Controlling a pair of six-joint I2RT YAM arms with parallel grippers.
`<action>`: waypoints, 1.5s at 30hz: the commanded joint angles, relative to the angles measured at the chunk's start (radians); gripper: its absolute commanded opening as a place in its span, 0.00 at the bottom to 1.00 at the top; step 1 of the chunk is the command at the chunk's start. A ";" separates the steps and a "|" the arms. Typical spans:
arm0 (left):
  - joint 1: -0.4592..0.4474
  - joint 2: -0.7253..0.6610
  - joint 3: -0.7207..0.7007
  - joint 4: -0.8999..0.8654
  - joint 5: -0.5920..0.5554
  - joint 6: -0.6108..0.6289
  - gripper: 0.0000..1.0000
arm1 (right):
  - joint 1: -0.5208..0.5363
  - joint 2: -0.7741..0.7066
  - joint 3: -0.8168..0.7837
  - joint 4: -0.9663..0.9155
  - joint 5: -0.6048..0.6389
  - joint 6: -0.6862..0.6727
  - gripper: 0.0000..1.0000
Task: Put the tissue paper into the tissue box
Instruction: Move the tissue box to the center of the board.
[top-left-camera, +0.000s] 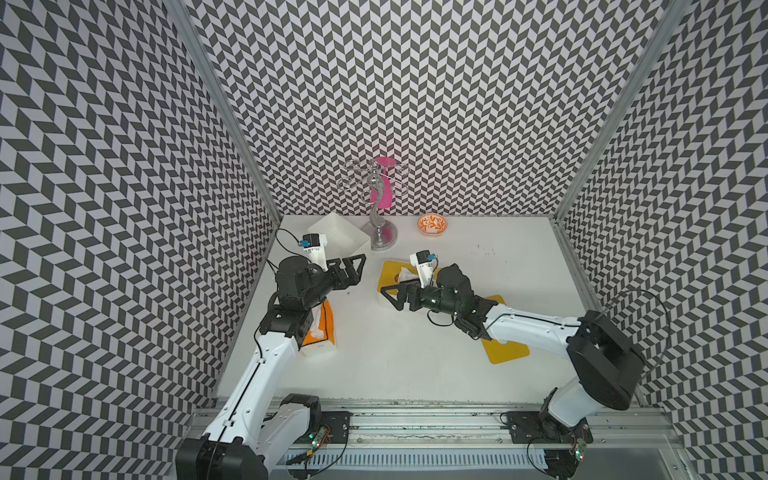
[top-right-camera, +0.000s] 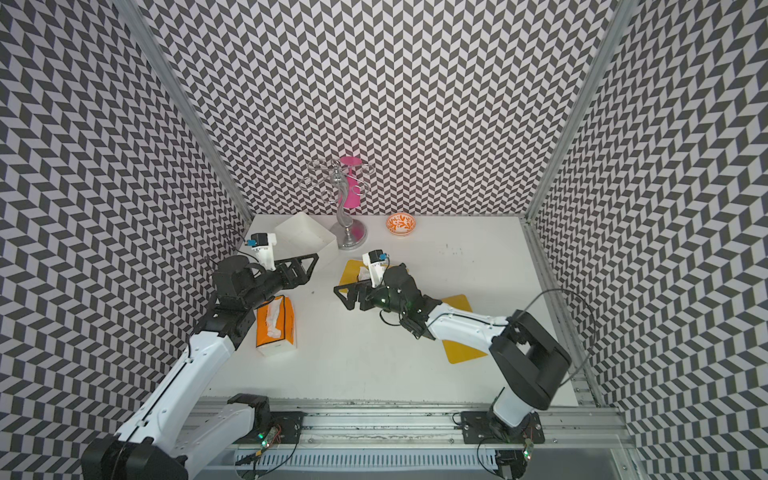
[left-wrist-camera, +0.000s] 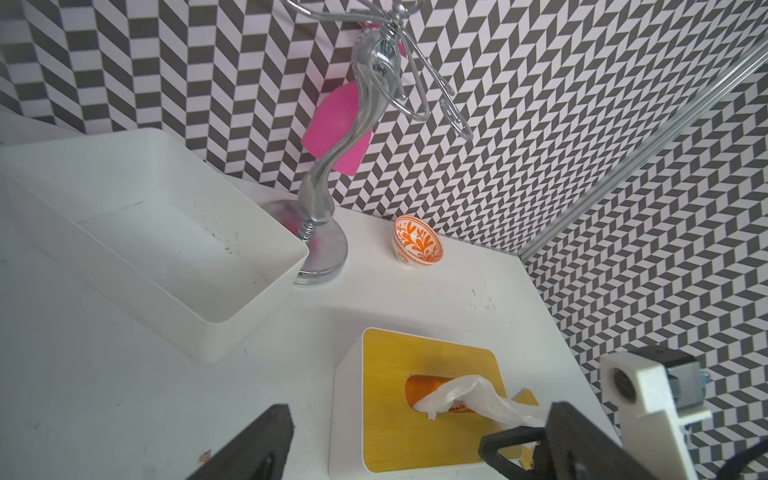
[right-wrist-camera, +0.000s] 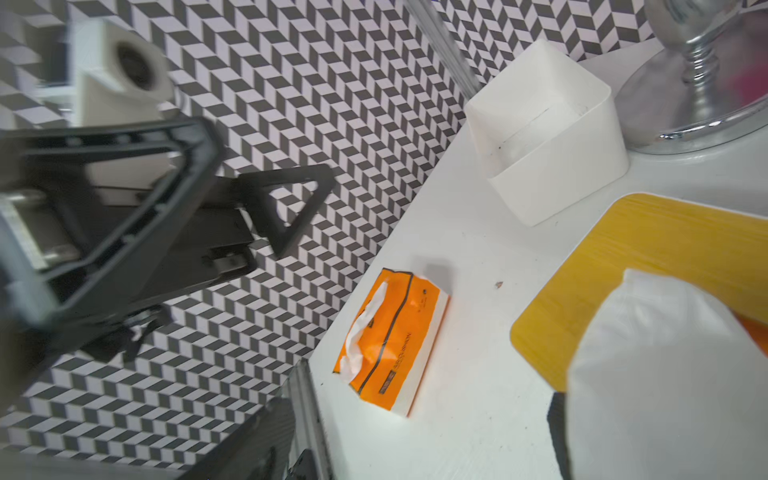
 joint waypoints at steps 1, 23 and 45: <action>0.007 -0.036 -0.006 -0.022 -0.069 0.080 1.00 | -0.006 0.061 0.077 -0.027 0.080 -0.023 1.00; 0.029 -0.100 -0.042 -0.026 -0.078 0.106 1.00 | -0.067 0.299 0.289 -0.269 0.136 -0.056 1.00; 0.035 -0.005 -0.077 0.038 0.109 -0.058 1.00 | -0.099 0.477 0.548 -0.768 -0.054 -0.301 0.99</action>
